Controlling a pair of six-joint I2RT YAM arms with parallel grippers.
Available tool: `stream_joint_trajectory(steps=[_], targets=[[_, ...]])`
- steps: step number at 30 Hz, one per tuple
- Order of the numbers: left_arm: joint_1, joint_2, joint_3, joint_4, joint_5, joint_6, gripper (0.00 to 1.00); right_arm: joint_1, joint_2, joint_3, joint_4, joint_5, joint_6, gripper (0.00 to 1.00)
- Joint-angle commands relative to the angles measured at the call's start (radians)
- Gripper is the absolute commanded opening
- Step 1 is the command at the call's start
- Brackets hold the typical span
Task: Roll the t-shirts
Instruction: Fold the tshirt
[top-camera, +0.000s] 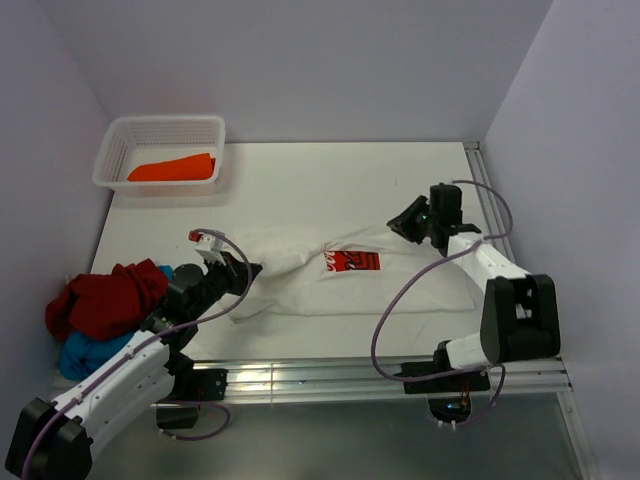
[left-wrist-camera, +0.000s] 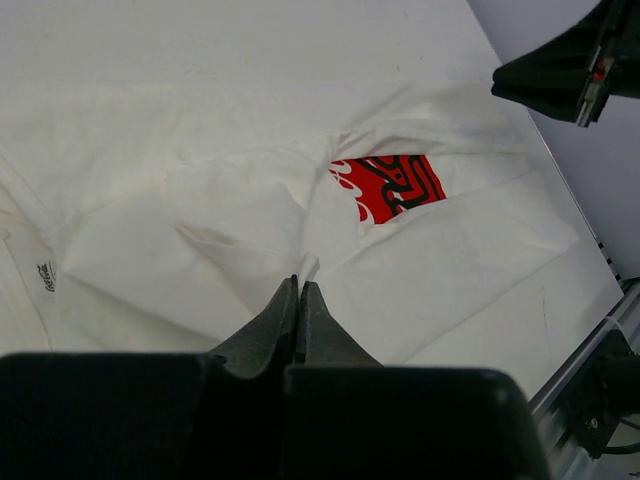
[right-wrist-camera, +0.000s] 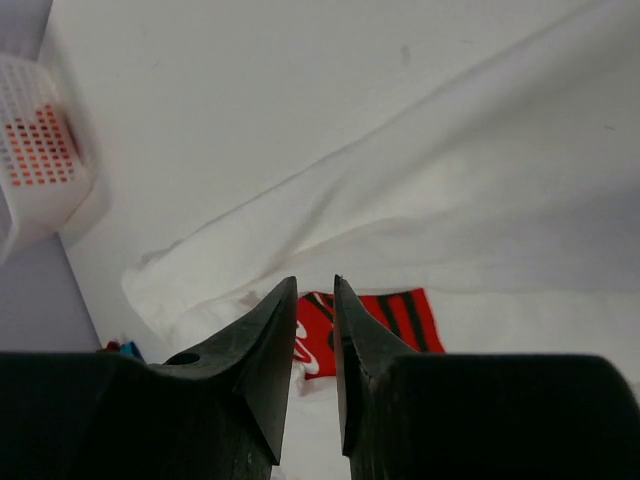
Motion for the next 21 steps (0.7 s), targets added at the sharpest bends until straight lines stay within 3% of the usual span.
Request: stream_joint_trajectory(steps=[1, 6, 11, 21], targets=[[-0.004, -0.041, -0.028, 0.01, 0.011, -0.043, 0.0, 0.079, 0.103, 0.115, 0.036, -0.005, -0.032, 0.28], [-0.004, -0.075, -0.048, -0.03, 0.005, -0.092, 0.0, 0.192, 0.297, 0.262, 0.03, -0.018, -0.022, 0.27], [-0.003, -0.077, -0.063, -0.047, 0.0, -0.137, 0.0, 0.245, 0.438, 0.298, 0.05, -0.043, 0.004, 0.24], [-0.003, -0.087, -0.12, -0.036, -0.014, -0.206, 0.0, 0.3, 0.475, 0.28, 0.05, -0.055, -0.001, 0.2]])
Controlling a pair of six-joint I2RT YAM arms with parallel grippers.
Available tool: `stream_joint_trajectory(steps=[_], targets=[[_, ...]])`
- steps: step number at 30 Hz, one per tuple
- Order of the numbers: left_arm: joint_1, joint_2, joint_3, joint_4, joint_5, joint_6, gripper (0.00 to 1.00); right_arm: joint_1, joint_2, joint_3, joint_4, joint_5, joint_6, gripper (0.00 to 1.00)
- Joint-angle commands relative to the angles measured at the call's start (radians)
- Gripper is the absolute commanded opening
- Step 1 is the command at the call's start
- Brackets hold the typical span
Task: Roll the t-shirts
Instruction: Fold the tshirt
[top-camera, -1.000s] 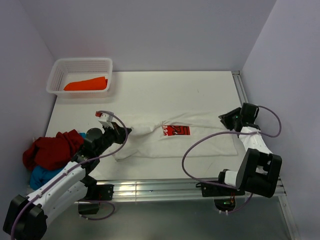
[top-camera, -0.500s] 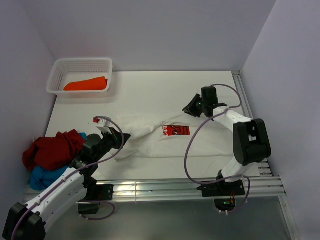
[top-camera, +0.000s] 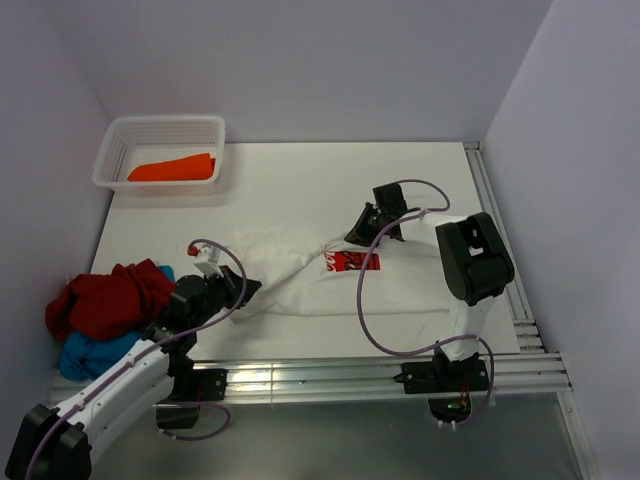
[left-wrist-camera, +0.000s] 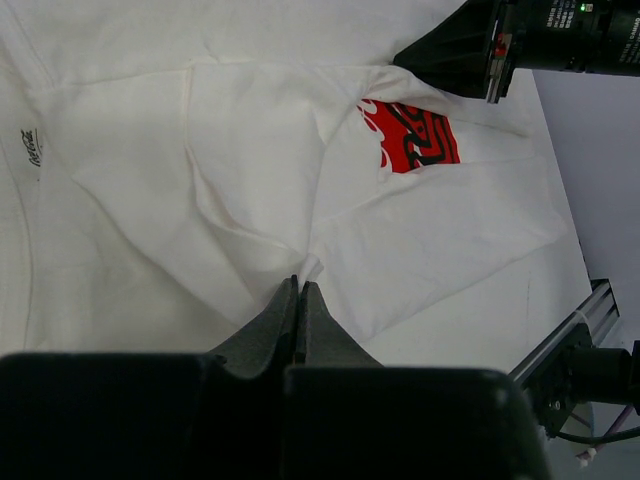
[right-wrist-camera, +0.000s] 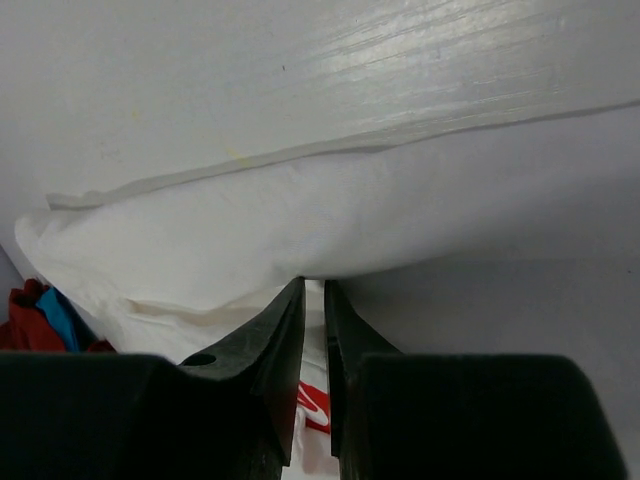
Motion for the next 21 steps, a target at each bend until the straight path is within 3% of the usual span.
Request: stream_joint_trajectory(steps=[1, 17, 20, 21], targets=[[-0.002, -0.021, -0.008, 0.016, -0.018, -0.039, 0.0, 0.012, -0.037, -0.018, 0.031, -0.019, -0.005, 0.2], [-0.004, -0.001, -0.063, -0.047, -0.067, -0.199, 0.0, 0.023, -0.238, -0.256, 0.116, -0.056, -0.03, 0.2], [-0.002, 0.001, -0.07, -0.054, -0.072, -0.216, 0.0, 0.037, -0.259, -0.262, 0.145, -0.079, -0.045, 0.23], [-0.004, -0.001, -0.072, -0.065, -0.073, -0.228, 0.0, 0.046, -0.265, -0.248, 0.133, -0.073, -0.074, 0.29]])
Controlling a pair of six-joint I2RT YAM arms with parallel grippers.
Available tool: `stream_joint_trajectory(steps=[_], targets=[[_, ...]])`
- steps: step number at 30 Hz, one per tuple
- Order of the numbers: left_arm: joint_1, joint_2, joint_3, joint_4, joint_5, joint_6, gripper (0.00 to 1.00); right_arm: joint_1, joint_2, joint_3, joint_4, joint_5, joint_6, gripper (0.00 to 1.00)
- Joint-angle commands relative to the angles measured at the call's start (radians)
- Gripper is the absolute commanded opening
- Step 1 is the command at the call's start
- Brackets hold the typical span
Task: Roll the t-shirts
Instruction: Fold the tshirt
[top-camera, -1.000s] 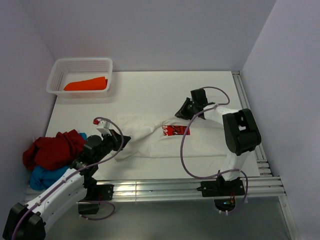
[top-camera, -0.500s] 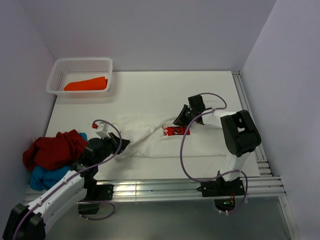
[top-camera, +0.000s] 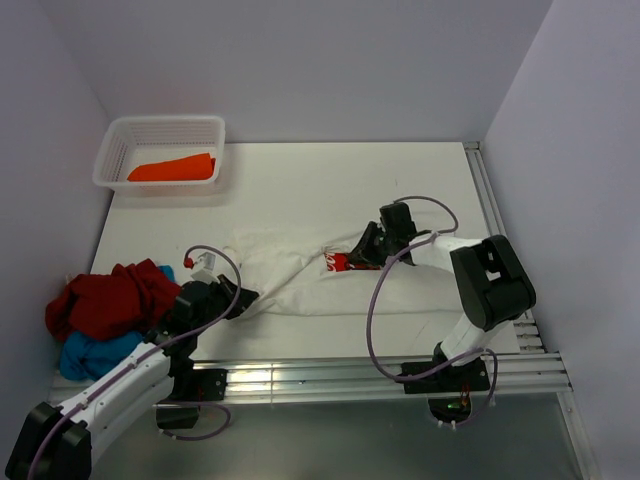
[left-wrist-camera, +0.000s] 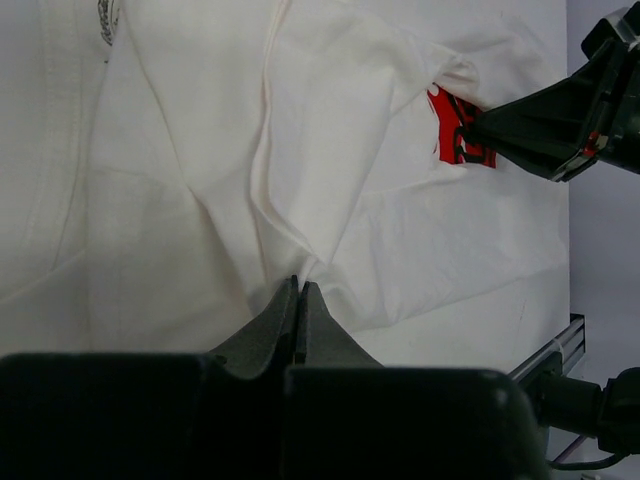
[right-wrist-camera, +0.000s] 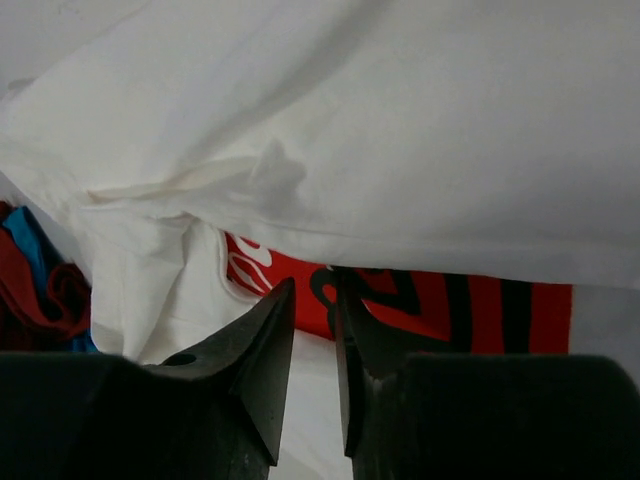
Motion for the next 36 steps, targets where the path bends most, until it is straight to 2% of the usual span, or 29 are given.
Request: stream_joint_trajectory(steps=[1, 3, 6, 10, 14, 17, 24, 36], targets=[[-0.003, -0.002, -0.012, -0.012, -0.022, -0.049, 0.0, 0.054, -0.075, 0.054, 0.03, -0.004, -0.067, 0.31], [-0.003, -0.009, -0.017, -0.025, -0.025, -0.061, 0.0, 0.089, -0.082, 0.101, -0.036, 0.046, -0.11, 0.38], [-0.002, -0.032, -0.037, -0.023, -0.016, -0.079, 0.0, 0.143, -0.069, 0.178, -0.079, 0.068, -0.145, 0.65], [-0.002, -0.063, -0.066, -0.029, -0.022, -0.112, 0.0, 0.204, 0.001, 0.305, -0.145, 0.122, -0.175, 0.67], [-0.002, -0.074, -0.07, -0.017, -0.014, -0.121, 0.0, 0.278, 0.082, 0.427, -0.219, 0.165, -0.228, 0.62], [-0.002, -0.069, -0.104, 0.003, -0.002, -0.119, 0.0, 0.327, 0.156, 0.529, -0.262, 0.188, -0.34, 0.58], [-0.002, -0.062, -0.119, 0.023, 0.007, -0.122, 0.0, 0.353, 0.306, 0.693, -0.303, 0.103, -0.509, 0.57], [-0.003, -0.04, -0.1, -0.023, -0.043, -0.139, 0.0, 0.422, 0.405, 0.796, -0.302, 0.08, -0.583, 0.59]])
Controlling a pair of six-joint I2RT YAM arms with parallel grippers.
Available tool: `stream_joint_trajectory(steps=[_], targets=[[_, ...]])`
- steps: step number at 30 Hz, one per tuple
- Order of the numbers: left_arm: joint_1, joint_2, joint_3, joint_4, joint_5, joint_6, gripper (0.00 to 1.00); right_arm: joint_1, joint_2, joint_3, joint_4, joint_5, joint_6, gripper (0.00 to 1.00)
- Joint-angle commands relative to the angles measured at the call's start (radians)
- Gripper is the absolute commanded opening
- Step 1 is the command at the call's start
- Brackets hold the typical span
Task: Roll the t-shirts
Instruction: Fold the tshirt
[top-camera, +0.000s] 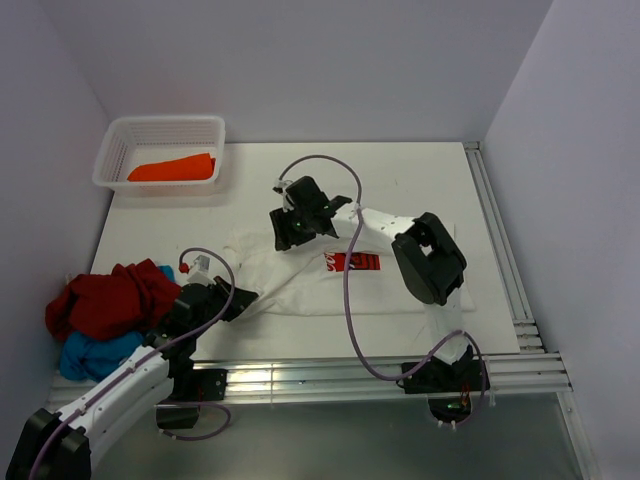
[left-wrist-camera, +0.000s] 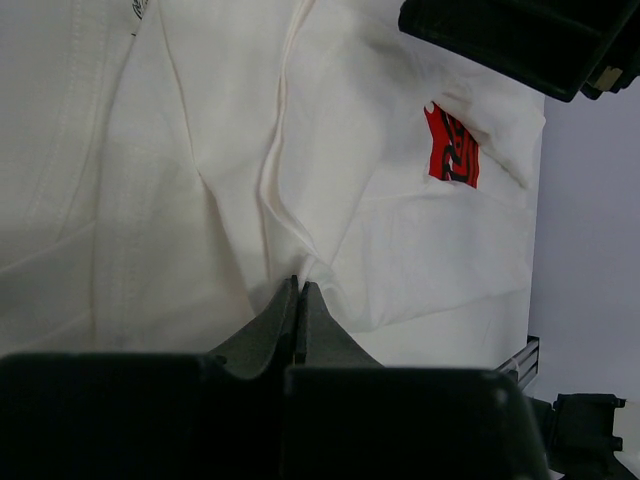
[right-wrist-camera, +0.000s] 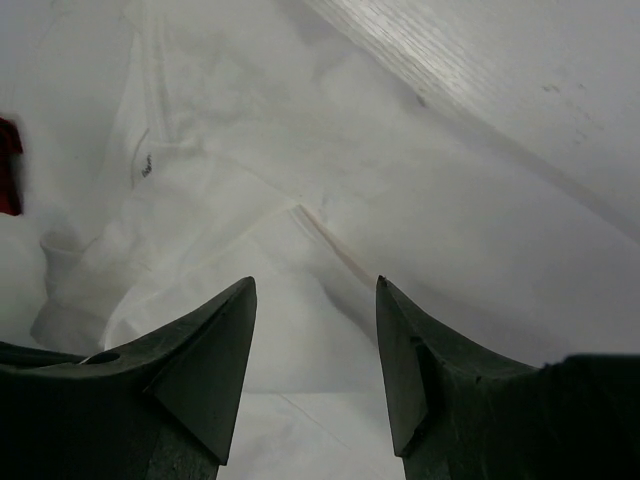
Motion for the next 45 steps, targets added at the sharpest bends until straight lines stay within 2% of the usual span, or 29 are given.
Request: stream_joint_trajectory(steps=[1, 15, 18, 20, 21, 24, 26, 30, 35, 38, 39, 41, 45], targets=[[-0.002, 0.006, -0.082, 0.012, -0.019, -0.013, 0.0, 0.024, 0.037, 0.083, 0.004, -0.022, -0.056, 0.59], [-0.002, 0.006, -0.079, 0.0, -0.02, -0.01, 0.0, 0.072, 0.156, 0.201, -0.006, 0.011, -0.061, 0.59], [-0.003, 0.009, -0.079, 0.005, -0.014, -0.01, 0.0, 0.075, 0.161, 0.207, -0.006, -0.002, -0.061, 0.53], [-0.002, 0.008, -0.077, -0.005, -0.017, -0.008, 0.0, 0.076, 0.152, 0.195, 0.003, -0.004, -0.059, 0.45], [-0.002, 0.008, -0.077, -0.005, -0.017, -0.008, 0.0, 0.076, 0.147, 0.189, 0.009, -0.005, -0.059, 0.37], [-0.003, 0.0, -0.077, -0.005, -0.017, -0.008, 0.0, 0.076, 0.124, 0.158, 0.017, -0.005, -0.061, 0.26], [-0.002, 0.0, -0.077, -0.009, -0.022, -0.005, 0.0, 0.079, 0.11, 0.139, 0.02, -0.007, -0.067, 0.28], [-0.003, 0.0, -0.077, -0.005, -0.023, -0.005, 0.0, 0.088, 0.083, 0.1, 0.032, 0.021, -0.082, 0.53], [-0.002, 0.006, -0.074, -0.003, -0.023, -0.003, 0.0, 0.108, 0.099, 0.112, 0.011, 0.114, -0.094, 0.54], [-0.003, 0.006, -0.073, -0.006, -0.023, -0.002, 0.0, 0.122, 0.113, 0.122, -0.002, 0.16, -0.096, 0.45], [-0.002, 0.005, -0.073, -0.006, -0.025, -0.002, 0.0, 0.128, 0.113, 0.122, 0.003, 0.168, -0.09, 0.37], [-0.003, 0.006, -0.073, -0.006, -0.026, -0.002, 0.0, 0.131, 0.104, 0.106, 0.018, 0.166, -0.085, 0.3], [-0.002, 0.008, -0.074, -0.006, -0.029, -0.006, 0.0, 0.13, 0.067, 0.068, 0.07, 0.176, -0.065, 0.26]])
